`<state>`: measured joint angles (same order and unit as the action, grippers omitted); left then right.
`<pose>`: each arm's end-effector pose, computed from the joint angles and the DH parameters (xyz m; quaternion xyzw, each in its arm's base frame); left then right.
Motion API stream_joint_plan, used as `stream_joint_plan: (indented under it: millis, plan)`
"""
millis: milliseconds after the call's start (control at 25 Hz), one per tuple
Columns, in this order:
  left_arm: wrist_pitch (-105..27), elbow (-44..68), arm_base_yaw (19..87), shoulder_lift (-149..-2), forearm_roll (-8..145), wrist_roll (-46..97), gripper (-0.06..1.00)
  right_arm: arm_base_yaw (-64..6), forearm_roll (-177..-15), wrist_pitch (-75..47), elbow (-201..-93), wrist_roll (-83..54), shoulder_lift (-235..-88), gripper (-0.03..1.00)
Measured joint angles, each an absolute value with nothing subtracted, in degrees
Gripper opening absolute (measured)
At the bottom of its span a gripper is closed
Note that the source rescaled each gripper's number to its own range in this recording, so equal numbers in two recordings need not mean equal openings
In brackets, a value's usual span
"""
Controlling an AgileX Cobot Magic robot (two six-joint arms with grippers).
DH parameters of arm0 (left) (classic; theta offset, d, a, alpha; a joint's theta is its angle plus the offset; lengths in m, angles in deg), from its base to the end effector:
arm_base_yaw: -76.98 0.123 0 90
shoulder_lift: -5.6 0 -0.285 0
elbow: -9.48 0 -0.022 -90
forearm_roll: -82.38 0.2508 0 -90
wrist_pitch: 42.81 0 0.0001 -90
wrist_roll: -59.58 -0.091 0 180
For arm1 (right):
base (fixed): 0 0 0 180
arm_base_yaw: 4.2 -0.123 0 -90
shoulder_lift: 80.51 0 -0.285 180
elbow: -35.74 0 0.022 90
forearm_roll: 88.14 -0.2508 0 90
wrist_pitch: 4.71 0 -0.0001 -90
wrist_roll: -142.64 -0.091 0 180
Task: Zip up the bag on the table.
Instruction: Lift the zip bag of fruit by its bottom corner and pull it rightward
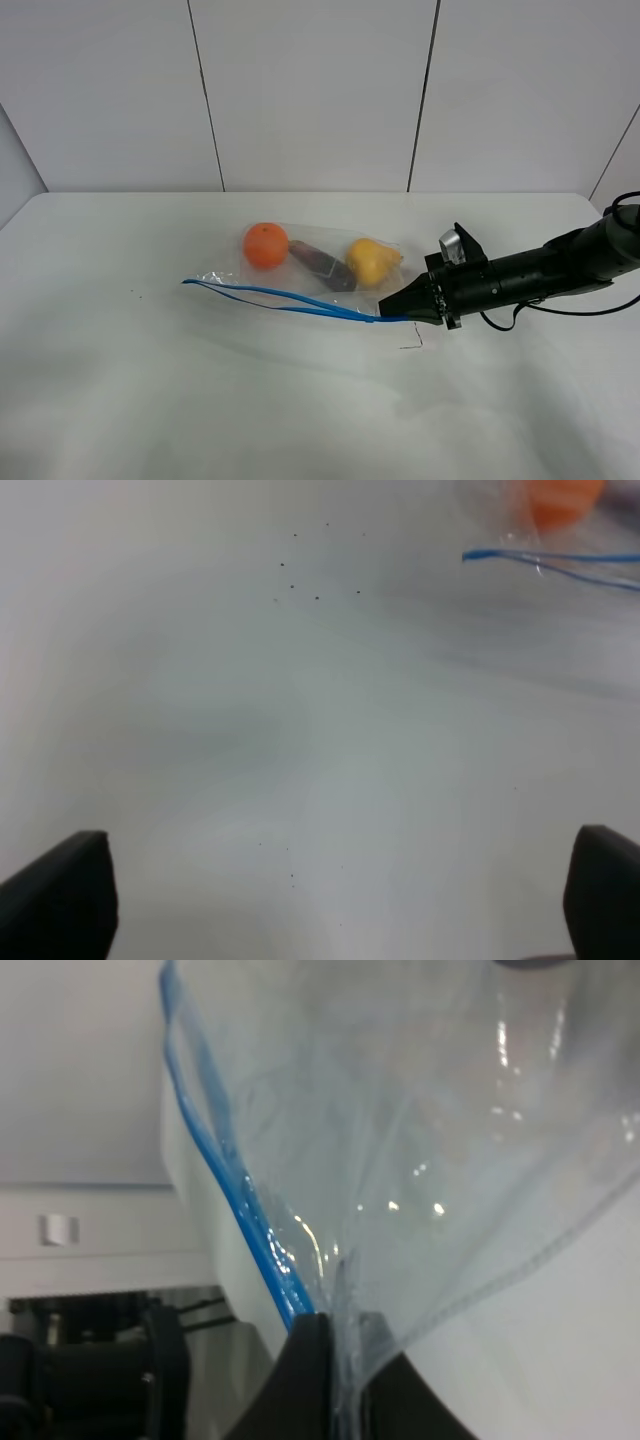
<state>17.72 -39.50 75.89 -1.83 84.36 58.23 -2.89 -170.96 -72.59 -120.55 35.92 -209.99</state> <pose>-0.0048 0.0028 0.2757 0.0175 0.8521 0.0185 0.5228 0.3218 0.0763 0.0938 -0.0500 0.8317 0.5464 0.0855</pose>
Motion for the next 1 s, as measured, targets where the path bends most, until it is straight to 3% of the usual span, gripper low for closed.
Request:
stream_joint_plan:
  millis: [1000]
  plan:
    - [17.7, -39.5, 75.9, -1.8, 84.4, 58.2, 1.0, -2.9, -176.7, -73.4, -120.5, 23.1, -202.0, 0.0]
